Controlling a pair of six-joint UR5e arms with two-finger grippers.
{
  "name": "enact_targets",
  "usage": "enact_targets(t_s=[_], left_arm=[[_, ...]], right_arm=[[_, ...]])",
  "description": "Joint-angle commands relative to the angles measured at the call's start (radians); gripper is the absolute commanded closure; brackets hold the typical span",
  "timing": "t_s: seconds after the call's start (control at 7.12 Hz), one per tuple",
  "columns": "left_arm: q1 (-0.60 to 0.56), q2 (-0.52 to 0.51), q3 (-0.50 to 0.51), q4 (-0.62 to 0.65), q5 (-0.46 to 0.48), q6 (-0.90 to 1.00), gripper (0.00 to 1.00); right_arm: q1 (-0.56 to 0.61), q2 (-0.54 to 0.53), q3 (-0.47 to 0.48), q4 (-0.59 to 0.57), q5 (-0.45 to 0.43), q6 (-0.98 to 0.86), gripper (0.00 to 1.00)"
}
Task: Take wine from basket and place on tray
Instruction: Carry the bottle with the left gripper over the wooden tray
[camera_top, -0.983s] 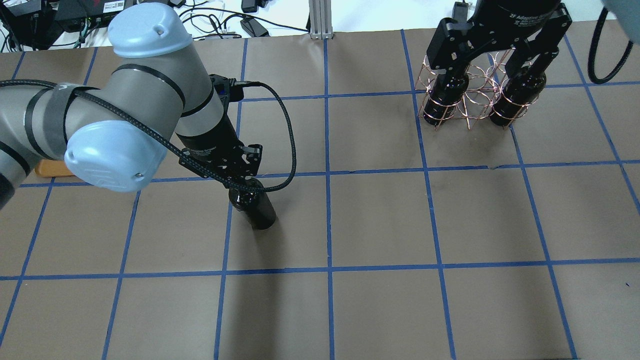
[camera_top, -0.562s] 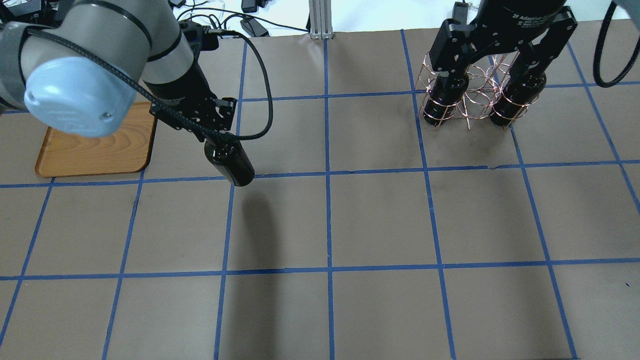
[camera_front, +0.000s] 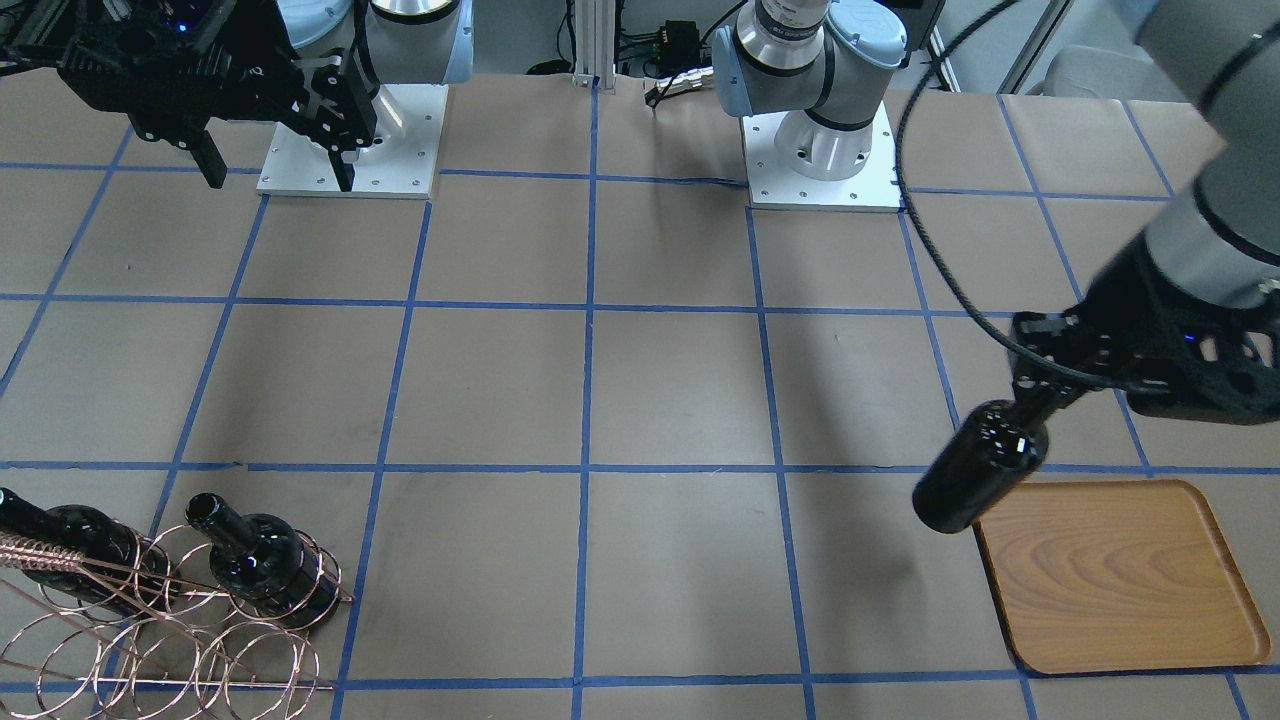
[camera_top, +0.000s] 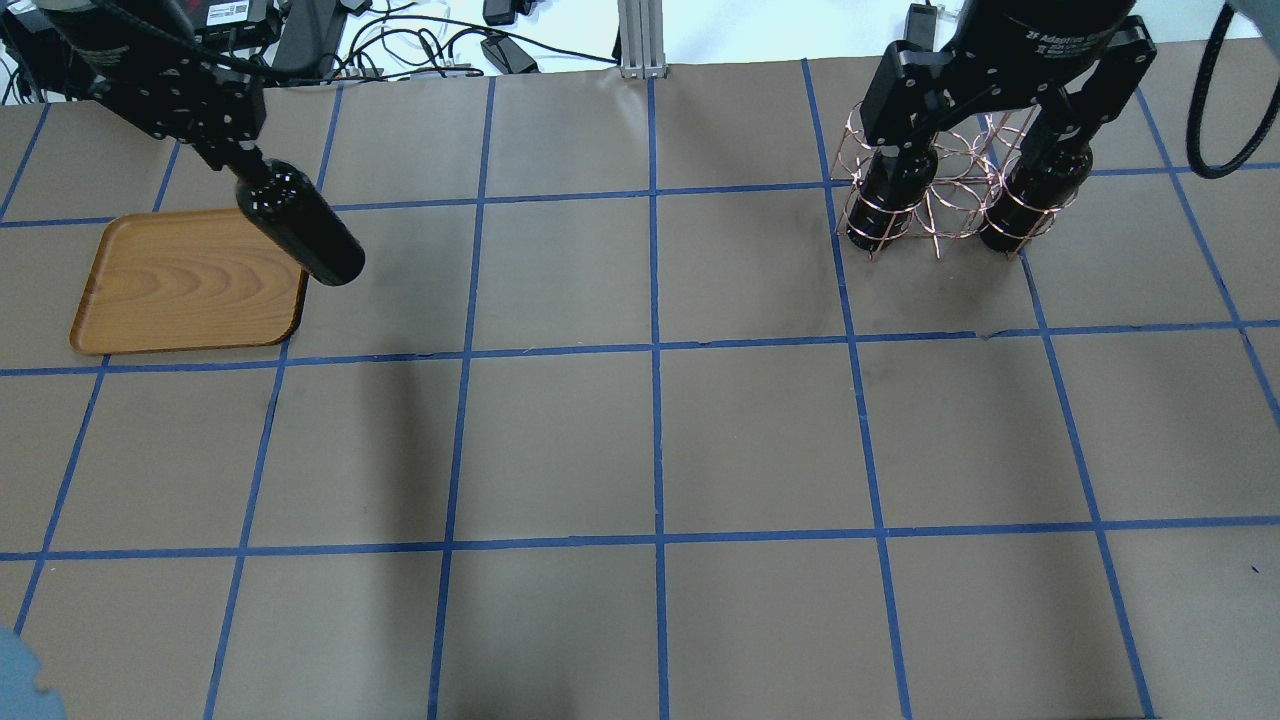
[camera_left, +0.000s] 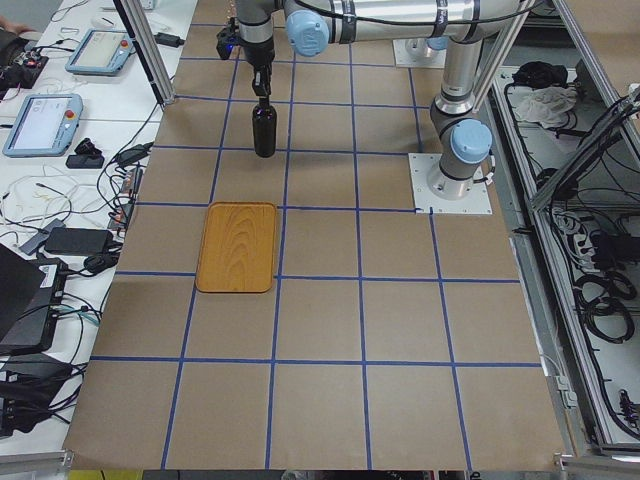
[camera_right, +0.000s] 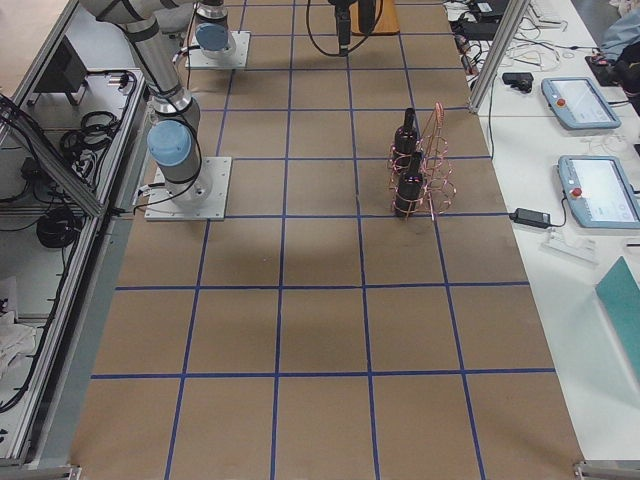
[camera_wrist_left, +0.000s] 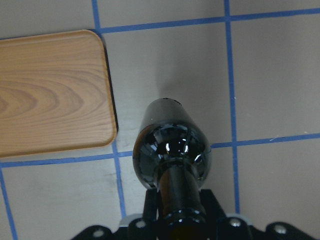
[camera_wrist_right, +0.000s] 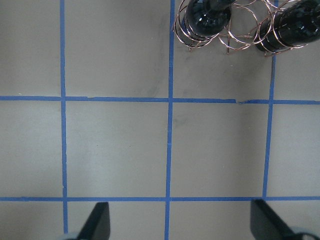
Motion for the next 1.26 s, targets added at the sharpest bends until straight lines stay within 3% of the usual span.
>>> enact_targets(t_s=[0.0, 0.42, 1.12], left_arm=[[0.147, -0.091, 0.091, -0.003, 0.002, 0.167, 1.00], [0.264, -0.157, 0.116, 0.024, 0.010, 0.287, 1.00], [0.270, -0.231, 0.110, 0.128, 0.019, 0.291, 1.00]], right_arm=[[0.000, 0.000, 0.002, 0.002, 0.000, 0.000, 0.00], [0.002, -0.002, 0.004, 0.000, 0.000, 0.000, 0.00], [0.002, -0.005, 0.009, 0.002, -0.003, 0.000, 0.00]])
